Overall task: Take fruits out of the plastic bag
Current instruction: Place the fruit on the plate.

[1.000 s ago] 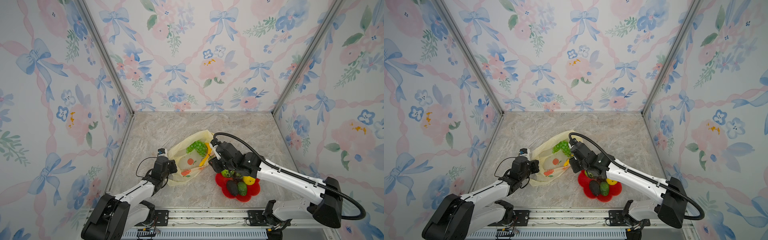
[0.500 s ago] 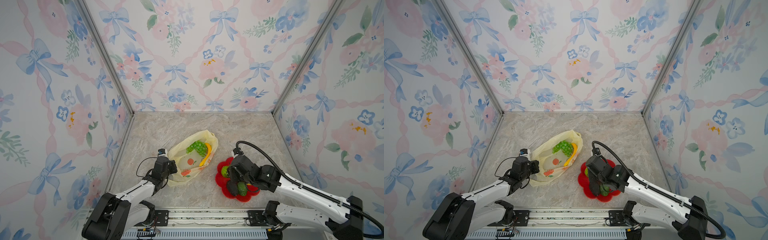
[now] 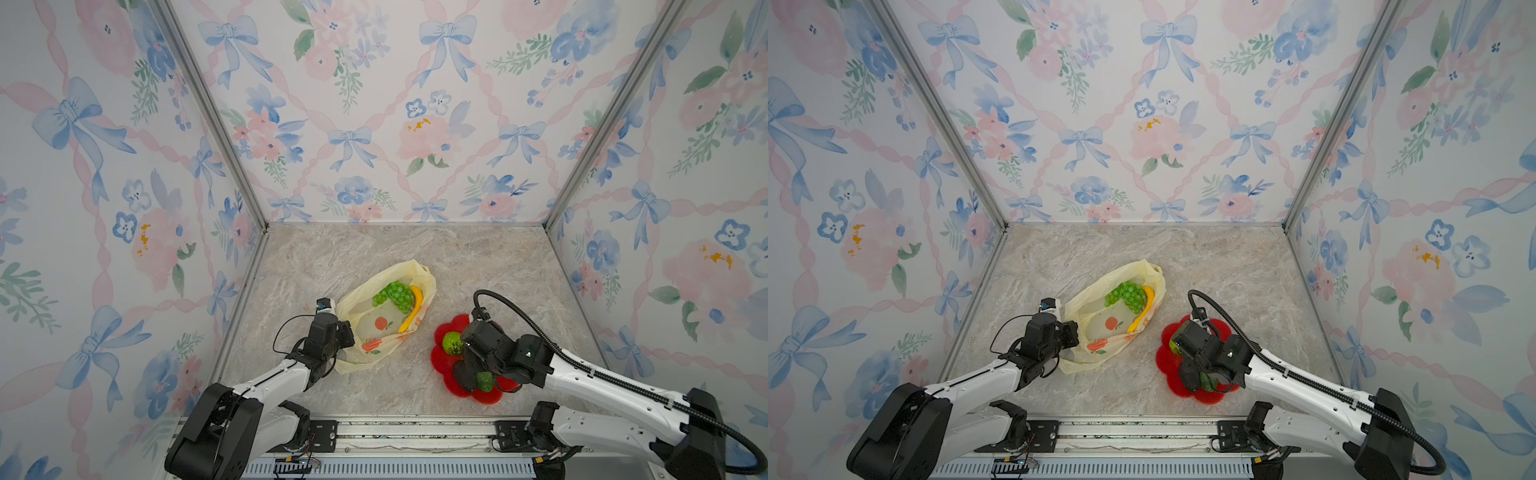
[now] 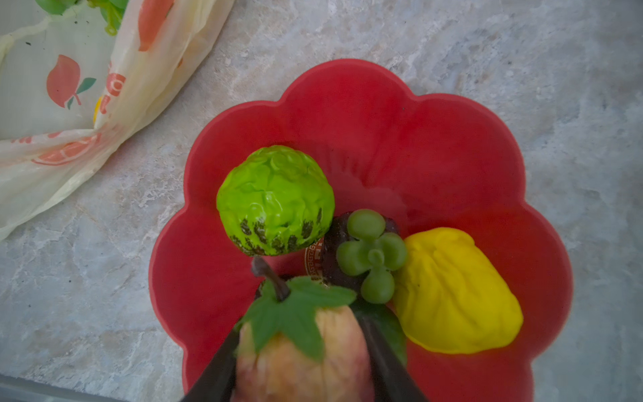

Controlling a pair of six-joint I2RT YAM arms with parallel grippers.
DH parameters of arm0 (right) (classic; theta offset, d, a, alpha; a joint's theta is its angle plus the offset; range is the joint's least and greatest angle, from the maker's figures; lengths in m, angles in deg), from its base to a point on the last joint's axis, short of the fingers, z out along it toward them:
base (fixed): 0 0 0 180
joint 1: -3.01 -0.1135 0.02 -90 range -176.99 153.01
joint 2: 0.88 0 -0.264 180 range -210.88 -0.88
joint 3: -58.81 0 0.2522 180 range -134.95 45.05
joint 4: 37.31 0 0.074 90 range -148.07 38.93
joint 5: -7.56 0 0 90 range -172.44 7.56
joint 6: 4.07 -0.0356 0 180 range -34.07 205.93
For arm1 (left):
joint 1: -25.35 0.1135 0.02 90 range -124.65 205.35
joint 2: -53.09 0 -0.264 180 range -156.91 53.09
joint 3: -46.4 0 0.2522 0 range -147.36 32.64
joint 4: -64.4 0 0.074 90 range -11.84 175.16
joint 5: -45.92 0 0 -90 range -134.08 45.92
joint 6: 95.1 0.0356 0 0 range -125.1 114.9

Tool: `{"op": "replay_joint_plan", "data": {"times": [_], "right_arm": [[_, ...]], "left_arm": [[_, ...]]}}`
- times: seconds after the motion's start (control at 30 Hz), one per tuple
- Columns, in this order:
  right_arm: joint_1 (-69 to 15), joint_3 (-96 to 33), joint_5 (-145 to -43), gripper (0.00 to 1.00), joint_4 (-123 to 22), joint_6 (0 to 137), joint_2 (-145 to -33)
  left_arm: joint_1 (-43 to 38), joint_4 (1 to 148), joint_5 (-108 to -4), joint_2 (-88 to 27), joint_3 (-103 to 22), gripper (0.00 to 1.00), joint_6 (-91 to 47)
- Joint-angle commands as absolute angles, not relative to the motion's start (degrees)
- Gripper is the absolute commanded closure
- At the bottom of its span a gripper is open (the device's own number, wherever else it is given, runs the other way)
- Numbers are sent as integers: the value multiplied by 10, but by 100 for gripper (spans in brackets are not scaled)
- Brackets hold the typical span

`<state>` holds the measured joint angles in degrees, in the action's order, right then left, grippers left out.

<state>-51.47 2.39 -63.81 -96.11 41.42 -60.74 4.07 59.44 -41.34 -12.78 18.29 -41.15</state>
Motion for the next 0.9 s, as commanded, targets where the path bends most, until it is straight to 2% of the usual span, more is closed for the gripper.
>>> {"op": "replay_joint_plan", "data": {"times": [0.0,0.2,0.63,0.87], "right_arm": [[-507,36,-639,57,-972,404,-617],[-503,39,-643,54,-962,404,-640],[-503,34,-639,33,-965,408,-655],[-502,7,-630,30,-991,414,-645]], "left_arm": [[45,600,-408,-134,181,96,-402],[45,600,-408,-132,181,97,-401],[45,600,-407,-132,181,97,-400],[44,600,-410,-131,181,97,-399]]}}
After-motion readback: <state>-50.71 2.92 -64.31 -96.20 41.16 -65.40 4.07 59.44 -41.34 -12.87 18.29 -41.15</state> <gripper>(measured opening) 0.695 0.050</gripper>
